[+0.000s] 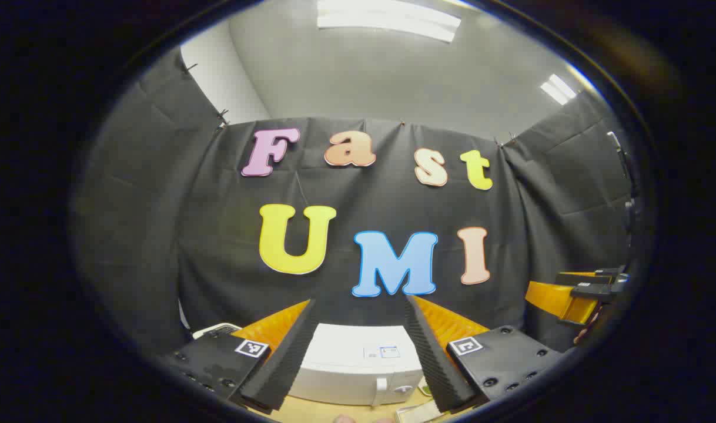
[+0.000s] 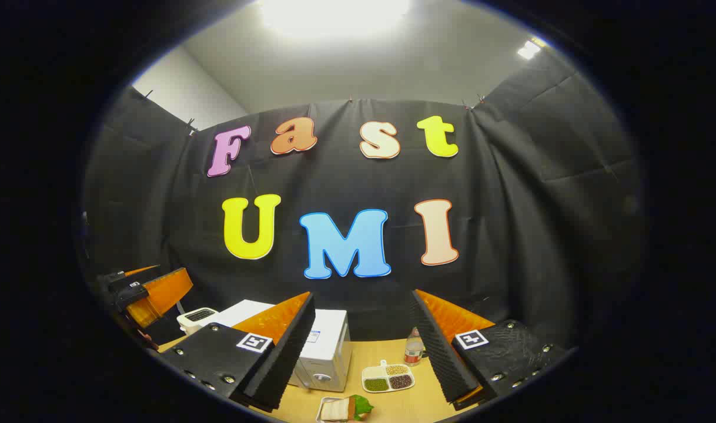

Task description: Open the microwave oven with the left hand, put the food in, and close the microwave oven.

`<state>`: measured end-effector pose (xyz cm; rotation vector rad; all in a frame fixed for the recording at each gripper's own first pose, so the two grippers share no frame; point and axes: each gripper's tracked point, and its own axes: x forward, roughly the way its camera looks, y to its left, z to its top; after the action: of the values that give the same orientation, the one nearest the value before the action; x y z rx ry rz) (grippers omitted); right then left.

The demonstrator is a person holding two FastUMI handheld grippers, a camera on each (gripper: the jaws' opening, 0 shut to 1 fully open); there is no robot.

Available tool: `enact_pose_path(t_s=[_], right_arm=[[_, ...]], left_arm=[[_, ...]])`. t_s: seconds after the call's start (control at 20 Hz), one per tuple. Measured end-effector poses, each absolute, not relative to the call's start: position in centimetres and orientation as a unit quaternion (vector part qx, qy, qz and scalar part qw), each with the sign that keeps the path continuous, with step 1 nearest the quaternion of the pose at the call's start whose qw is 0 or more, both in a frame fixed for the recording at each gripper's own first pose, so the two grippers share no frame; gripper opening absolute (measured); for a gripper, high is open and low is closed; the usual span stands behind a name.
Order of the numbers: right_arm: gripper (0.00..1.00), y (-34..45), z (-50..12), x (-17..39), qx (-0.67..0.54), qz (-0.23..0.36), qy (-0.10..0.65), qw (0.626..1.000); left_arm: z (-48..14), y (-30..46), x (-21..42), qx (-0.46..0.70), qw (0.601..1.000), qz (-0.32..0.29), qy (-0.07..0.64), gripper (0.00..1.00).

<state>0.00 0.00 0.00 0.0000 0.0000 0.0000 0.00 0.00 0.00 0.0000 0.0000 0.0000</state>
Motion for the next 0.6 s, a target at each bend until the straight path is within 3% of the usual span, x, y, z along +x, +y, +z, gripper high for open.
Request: enact_pose_path(t_s=[0.6], right_arm=[[0.98,-1.3,-1.5,0.6,-0.002,-0.011,0.014,1.0]], left_arm=[[-2.3,-0.7,1.1,-0.006,1.0,-0.011,0.018,0.96]])
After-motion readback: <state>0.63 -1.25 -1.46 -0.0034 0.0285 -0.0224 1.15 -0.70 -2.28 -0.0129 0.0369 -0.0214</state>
